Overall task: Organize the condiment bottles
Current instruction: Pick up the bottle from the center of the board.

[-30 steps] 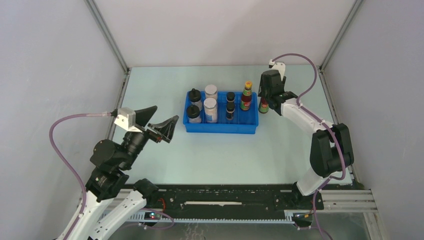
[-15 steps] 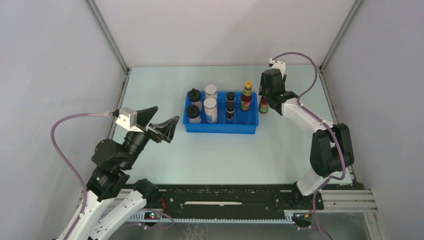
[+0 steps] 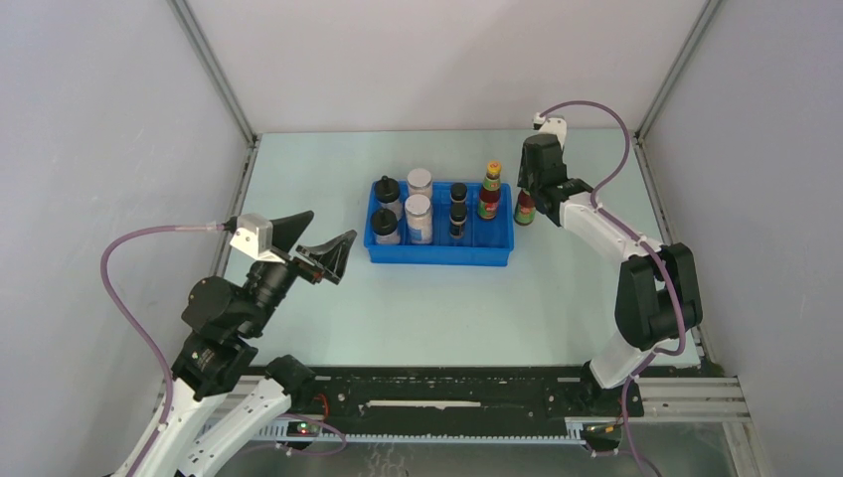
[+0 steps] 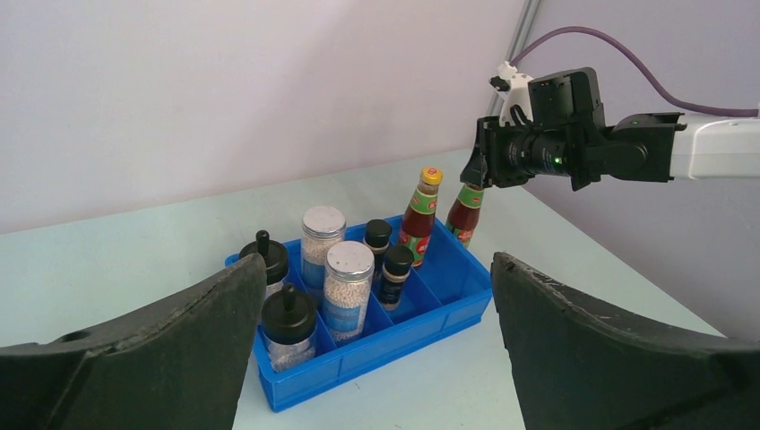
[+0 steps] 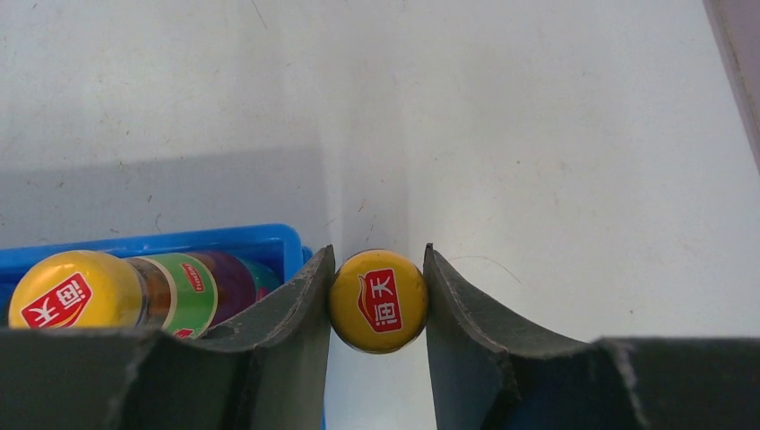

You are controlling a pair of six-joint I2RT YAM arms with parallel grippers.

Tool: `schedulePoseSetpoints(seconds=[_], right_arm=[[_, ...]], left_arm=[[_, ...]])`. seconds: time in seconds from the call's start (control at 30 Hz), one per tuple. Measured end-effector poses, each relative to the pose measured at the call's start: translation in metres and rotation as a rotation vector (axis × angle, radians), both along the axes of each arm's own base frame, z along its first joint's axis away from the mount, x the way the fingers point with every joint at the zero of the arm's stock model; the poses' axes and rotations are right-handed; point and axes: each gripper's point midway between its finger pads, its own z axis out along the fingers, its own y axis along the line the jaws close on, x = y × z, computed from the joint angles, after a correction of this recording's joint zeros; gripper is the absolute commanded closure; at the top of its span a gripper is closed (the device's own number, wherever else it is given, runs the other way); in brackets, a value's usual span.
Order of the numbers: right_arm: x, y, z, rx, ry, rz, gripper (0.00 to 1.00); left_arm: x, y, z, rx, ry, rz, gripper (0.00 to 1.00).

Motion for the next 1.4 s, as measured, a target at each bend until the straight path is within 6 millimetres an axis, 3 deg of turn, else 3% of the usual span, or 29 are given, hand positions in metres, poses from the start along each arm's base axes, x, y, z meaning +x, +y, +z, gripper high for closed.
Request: schedulePoseSetpoints(seconds=[0.13,0.23,0.73,1.0,1.4], right_arm=[[0.000,0.000,0.000,0.000,0.000,0.000,0.80],[0.000,0.000,0.000,0.000,0.000,0.000,1.00],[-0.001,0.000,0.001,-0.002,0.000,-0.002,1.00],[-0.010,-0.001,0.003,-0.023,0.024,0.013,1.00],[-0.025,0.002,0.032,-0.035,-0.015,0.030,1.00]], left_arm=[[0.000,0.000,0.000,0.000,0.000,0.000,0.00],[0.000,0.000,0.000,0.000,0.000,0.000,0.00],[-0.003,0.002,0.003,-0.008,-0.011,0.000,0.00],[-0.007,0.005,0.006,-0.017,-0.024,0.001,0.00],[-0.012,0.009,0.003,-0.021,-0.029,0.002,0.00]])
